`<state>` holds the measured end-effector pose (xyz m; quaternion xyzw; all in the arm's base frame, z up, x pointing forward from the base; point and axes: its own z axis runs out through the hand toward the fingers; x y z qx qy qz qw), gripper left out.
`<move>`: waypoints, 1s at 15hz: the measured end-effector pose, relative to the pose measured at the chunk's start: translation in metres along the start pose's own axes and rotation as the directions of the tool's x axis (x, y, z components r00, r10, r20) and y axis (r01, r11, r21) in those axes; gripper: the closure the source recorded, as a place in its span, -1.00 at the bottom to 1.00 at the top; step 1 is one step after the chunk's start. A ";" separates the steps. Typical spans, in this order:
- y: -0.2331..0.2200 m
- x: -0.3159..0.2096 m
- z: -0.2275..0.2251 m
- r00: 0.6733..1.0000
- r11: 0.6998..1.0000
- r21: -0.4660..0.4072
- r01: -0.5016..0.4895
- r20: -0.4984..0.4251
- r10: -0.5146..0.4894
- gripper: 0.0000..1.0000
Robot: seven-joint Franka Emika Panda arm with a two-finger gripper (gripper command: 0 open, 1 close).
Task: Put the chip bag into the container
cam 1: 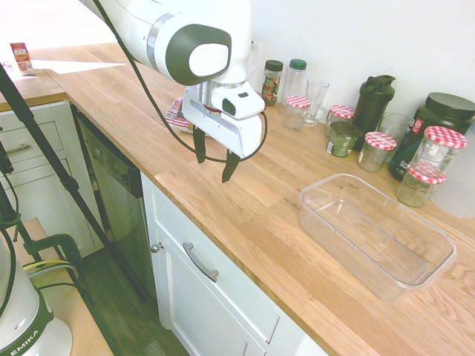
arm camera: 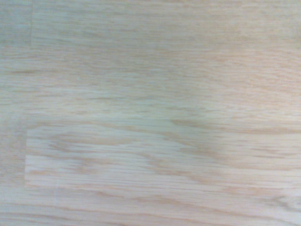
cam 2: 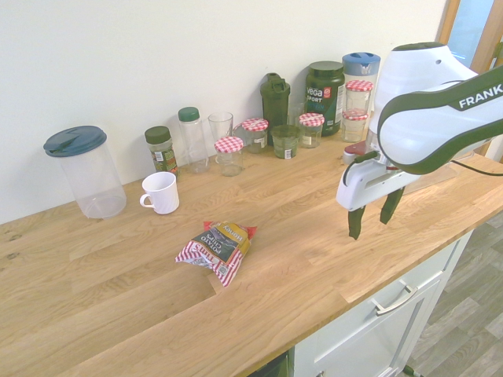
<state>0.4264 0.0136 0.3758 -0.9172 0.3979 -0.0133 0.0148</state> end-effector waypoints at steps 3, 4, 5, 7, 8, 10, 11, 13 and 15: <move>-0.004 -0.004 0.000 1.000 1.000 -0.008 0.009 -0.011 -0.009 -1.00; -0.011 -0.010 -0.002 0.999 1.000 -0.013 0.025 -0.023 -0.025 -1.00; -0.020 -0.018 -0.004 0.998 0.999 -0.018 0.043 -0.039 -0.043 -1.00; -0.044 -0.041 -0.014 0.993 0.997 -0.026 0.075 -0.088 -0.077 -1.00; -0.058 -0.054 -0.020 0.989 0.995 -0.028 0.094 -0.115 -0.097 -1.00; -0.086 -0.085 -0.029 0.973 0.989 -0.040 0.139 -0.183 -0.144 -1.00; -0.100 -0.101 -0.030 0.957 0.985 -0.052 0.165 -0.232 -0.172 -1.00; -0.128 -0.141 -0.027 0.923 0.973 -0.076 0.220 -0.306 -0.233 -1.00; -0.154 -0.170 -0.019 0.897 0.962 -0.096 0.255 -0.348 -0.272 -1.00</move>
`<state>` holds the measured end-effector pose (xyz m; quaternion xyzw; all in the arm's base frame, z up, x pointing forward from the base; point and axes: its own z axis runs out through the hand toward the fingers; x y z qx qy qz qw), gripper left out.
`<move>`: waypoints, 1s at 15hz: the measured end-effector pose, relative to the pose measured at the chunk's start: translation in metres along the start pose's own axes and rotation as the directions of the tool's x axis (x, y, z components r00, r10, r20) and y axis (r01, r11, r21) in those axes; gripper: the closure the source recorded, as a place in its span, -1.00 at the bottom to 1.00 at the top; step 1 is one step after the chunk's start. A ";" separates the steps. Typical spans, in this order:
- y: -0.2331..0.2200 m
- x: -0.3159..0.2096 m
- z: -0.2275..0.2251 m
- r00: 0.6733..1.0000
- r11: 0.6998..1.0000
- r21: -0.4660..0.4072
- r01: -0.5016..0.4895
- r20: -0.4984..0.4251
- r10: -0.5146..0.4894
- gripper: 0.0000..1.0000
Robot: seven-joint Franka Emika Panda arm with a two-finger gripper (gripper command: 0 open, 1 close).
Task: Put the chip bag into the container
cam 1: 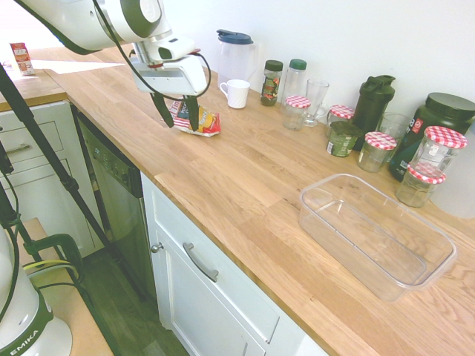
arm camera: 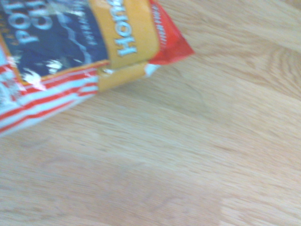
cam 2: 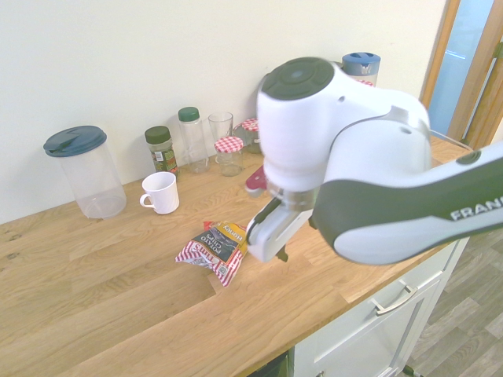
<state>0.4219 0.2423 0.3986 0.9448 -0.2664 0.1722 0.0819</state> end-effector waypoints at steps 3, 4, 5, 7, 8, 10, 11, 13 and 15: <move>-0.038 -0.010 0.000 0.997 0.997 -0.015 0.071 -0.032 -0.071 -1.00; -0.049 -0.012 -0.001 0.994 0.995 -0.020 0.099 -0.043 -0.100 -1.00; -0.060 -0.016 -0.001 0.991 0.993 -0.026 0.118 -0.057 -0.119 -1.00; -0.082 -0.028 -0.002 0.986 0.988 -0.041 0.146 -0.079 -0.148 -1.00; -0.092 -0.034 -0.003 0.983 0.986 -0.047 0.159 -0.085 -0.162 -1.00; -0.110 -0.040 -0.003 0.978 0.982 -0.058 0.179 -0.099 -0.184 -1.00; -0.118 -0.041 -0.001 0.975 0.981 -0.063 0.183 -0.114 -0.189 -1.00; -0.129 -0.038 0.006 0.973 0.981 -0.072 0.180 -0.136 -0.188 -1.00; -0.138 -0.033 0.015 0.972 0.980 -0.086 0.179 -0.141 -0.190 -1.00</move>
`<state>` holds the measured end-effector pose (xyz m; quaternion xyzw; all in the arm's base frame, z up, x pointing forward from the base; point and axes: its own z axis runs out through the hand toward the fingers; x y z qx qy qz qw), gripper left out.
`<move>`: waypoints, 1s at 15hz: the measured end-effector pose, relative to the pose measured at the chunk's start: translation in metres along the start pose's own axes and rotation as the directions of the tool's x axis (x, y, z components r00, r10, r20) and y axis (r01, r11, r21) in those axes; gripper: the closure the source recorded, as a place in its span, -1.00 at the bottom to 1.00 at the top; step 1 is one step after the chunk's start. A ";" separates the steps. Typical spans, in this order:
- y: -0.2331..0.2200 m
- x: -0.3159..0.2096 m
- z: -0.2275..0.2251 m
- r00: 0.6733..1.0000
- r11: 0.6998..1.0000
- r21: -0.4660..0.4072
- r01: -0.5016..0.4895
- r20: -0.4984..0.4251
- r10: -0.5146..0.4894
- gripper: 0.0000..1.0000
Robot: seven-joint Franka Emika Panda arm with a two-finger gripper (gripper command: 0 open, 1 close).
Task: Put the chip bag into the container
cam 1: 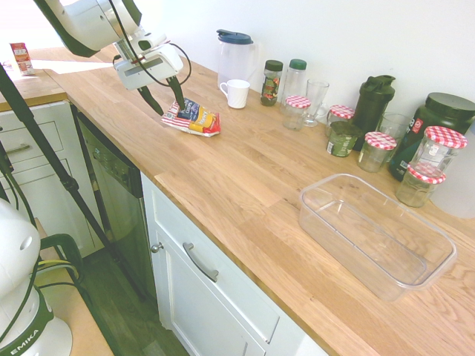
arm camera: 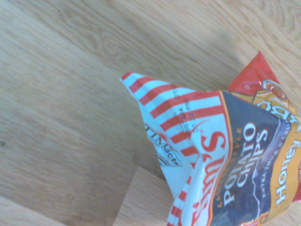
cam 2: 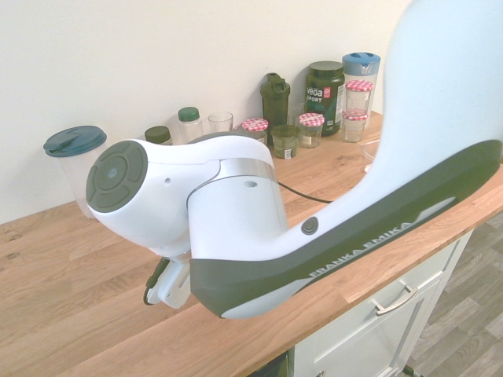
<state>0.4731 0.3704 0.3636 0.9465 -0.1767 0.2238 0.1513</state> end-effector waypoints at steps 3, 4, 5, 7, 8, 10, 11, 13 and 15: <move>-0.005 0.006 0.011 1.000 1.000 -0.014 0.003 -0.011 -0.003 1.00; -0.005 0.008 0.012 1.000 1.000 -0.017 0.003 -0.017 -0.003 1.00; -0.005 0.009 0.011 1.000 1.000 -0.018 0.003 -0.020 -0.004 1.00; -0.004 0.009 0.012 1.000 1.000 -0.027 0.001 -0.028 -0.002 1.00; -0.003 0.009 0.014 1.000 0.999 -0.032 -0.001 -0.031 0.000 1.00; 0.000 0.008 0.020 0.999 0.999 -0.044 -0.003 -0.034 0.002 1.00; 0.001 0.007 0.023 0.999 0.999 -0.050 -0.002 -0.038 0.000 1.00; 0.004 -0.002 0.031 0.999 0.998 -0.066 0.001 -0.048 -0.005 1.00; 0.008 -0.010 0.037 0.999 0.997 -0.075 0.004 -0.052 -0.007 1.00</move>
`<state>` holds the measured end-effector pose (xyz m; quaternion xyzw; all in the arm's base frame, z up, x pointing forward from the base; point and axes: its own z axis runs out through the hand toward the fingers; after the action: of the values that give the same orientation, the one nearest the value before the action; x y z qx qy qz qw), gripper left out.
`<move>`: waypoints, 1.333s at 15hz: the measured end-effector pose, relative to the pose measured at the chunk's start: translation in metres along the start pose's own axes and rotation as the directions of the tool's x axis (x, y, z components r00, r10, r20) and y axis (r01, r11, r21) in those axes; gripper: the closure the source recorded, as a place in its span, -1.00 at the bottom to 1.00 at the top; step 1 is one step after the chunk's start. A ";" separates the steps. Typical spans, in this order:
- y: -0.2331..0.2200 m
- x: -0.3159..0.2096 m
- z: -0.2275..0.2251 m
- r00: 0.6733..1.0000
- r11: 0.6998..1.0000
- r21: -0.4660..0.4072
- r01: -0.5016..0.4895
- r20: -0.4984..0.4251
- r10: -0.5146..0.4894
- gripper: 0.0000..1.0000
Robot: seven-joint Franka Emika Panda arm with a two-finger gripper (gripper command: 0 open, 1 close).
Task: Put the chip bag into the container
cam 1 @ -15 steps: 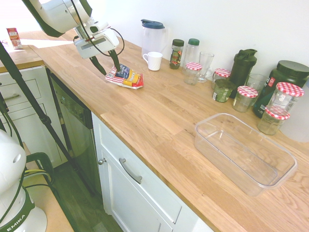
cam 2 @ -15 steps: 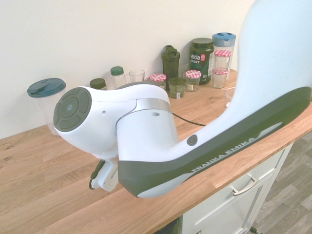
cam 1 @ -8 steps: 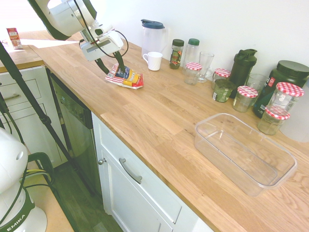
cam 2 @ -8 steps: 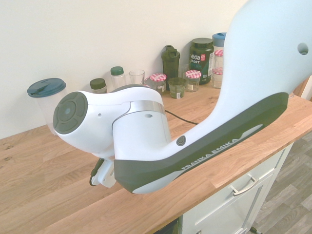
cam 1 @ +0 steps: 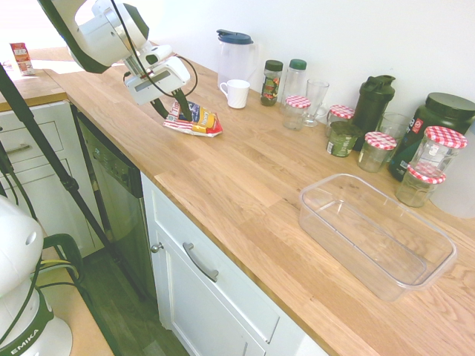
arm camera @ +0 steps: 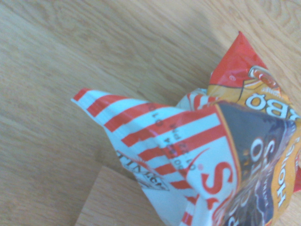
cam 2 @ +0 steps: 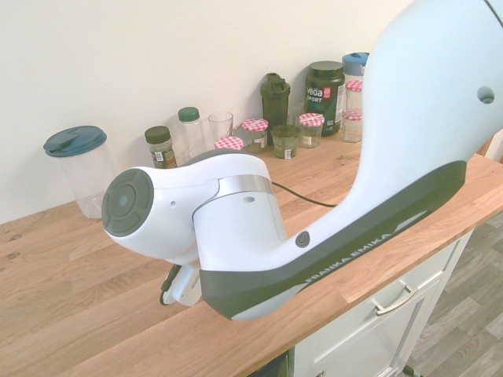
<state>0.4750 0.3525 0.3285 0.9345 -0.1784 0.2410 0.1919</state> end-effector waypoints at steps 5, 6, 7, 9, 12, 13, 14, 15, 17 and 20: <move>0.013 -0.008 0.012 1.000 1.000 -0.006 -0.016 -0.011 0.016 1.00; 0.016 -0.007 0.013 1.000 1.000 0.000 -0.019 -0.010 0.019 1.00; 0.019 -0.007 0.014 1.000 1.000 0.006 -0.021 -0.009 0.022 1.00; 0.025 -0.008 0.018 1.000 1.000 0.002 -0.021 -0.007 0.021 1.00; 0.028 -0.009 0.017 1.000 1.000 0.004 -0.021 -0.008 0.021 1.00; 0.029 -0.008 0.016 1.000 1.000 0.005 -0.023 -0.010 0.023 1.00; 0.030 -0.007 0.014 1.000 1.000 0.007 -0.025 -0.013 0.025 1.00; 0.031 -0.005 0.011 0.999 1.000 0.011 -0.030 -0.017 0.030 1.00; 0.036 0.006 -0.003 0.998 0.998 0.034 -0.051 -0.034 0.053 1.00; 0.062 0.034 -0.045 0.989 0.986 0.101 -0.131 -0.052 0.136 1.00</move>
<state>0.4594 0.3103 0.3993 0.9212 -0.2230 0.2889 0.1347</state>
